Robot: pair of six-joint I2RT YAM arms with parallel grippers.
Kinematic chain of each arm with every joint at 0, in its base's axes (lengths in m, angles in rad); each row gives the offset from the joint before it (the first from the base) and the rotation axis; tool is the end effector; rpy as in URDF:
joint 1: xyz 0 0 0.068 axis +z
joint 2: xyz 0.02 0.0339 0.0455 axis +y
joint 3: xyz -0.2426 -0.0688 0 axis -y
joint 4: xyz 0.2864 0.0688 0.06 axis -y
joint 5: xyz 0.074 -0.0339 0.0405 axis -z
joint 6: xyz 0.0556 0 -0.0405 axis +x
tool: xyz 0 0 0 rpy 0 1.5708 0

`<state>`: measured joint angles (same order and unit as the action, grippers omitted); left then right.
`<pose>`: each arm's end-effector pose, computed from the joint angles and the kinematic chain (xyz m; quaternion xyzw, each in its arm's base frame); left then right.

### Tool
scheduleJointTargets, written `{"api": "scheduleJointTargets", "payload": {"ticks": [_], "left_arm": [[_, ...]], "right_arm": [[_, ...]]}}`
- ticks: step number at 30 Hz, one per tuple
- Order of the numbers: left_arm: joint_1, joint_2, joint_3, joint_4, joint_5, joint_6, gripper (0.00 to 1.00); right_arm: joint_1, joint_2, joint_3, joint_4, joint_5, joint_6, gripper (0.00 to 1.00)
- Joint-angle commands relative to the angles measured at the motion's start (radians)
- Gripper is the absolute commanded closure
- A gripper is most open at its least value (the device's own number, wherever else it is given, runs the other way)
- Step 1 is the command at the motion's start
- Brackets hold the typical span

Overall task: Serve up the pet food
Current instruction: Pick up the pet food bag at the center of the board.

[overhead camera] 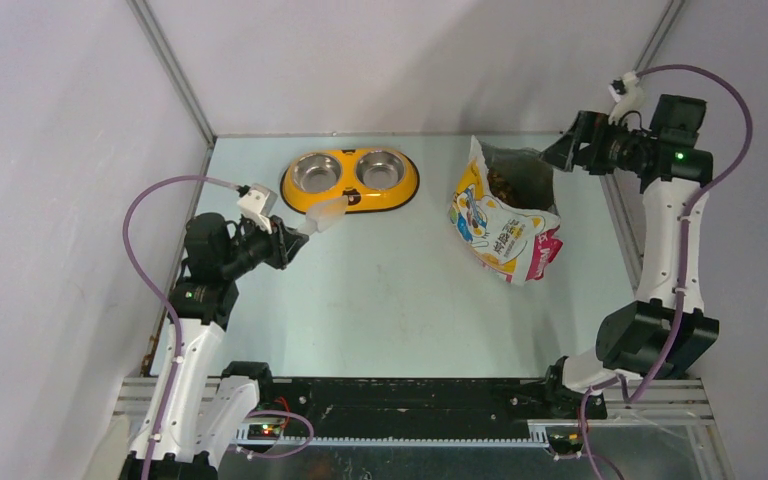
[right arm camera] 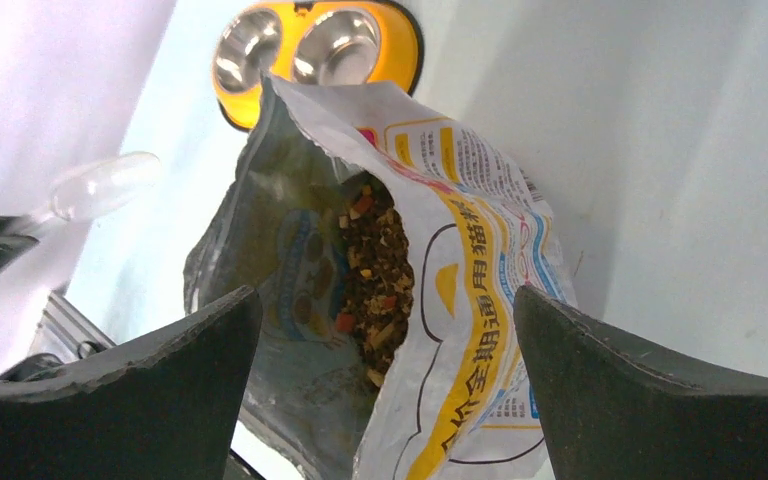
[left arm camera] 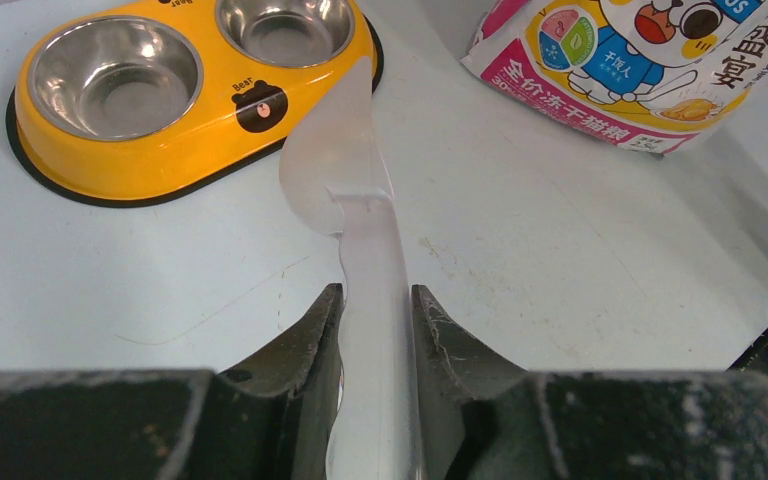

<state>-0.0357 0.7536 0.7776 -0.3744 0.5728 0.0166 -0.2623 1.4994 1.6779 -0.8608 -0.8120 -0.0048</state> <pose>0.2401 -0.0387 0.3049 0.1824 0.7817 -0.2368 0.5475 0.3591 -0.0546 0.3946 -0.0618 0.8445 0.3009 0.4388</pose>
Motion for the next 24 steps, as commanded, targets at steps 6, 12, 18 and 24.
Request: {"api": "scheduleJointTargets", "payload": {"ticks": [6,12,18,24], "left_arm": [[0.011,-0.019,0.0,0.052,0.024,-0.009,1.0],[0.013,-0.023,-0.001,0.052,0.027,-0.009,1.0],[0.016,-0.026,-0.003,0.052,0.032,-0.01,1.0],[0.017,-0.024,-0.004,0.054,0.035,-0.009,1.0]], "right_arm": [[-0.09,-0.023,-0.077,0.206,-0.071,0.17,0.0],[-0.101,-0.017,-0.155,0.315,0.009,0.223,0.01],[-0.102,0.023,-0.158,0.32,-0.011,0.242,0.03],[-0.104,0.037,-0.171,0.336,-0.043,0.257,0.04]]}}
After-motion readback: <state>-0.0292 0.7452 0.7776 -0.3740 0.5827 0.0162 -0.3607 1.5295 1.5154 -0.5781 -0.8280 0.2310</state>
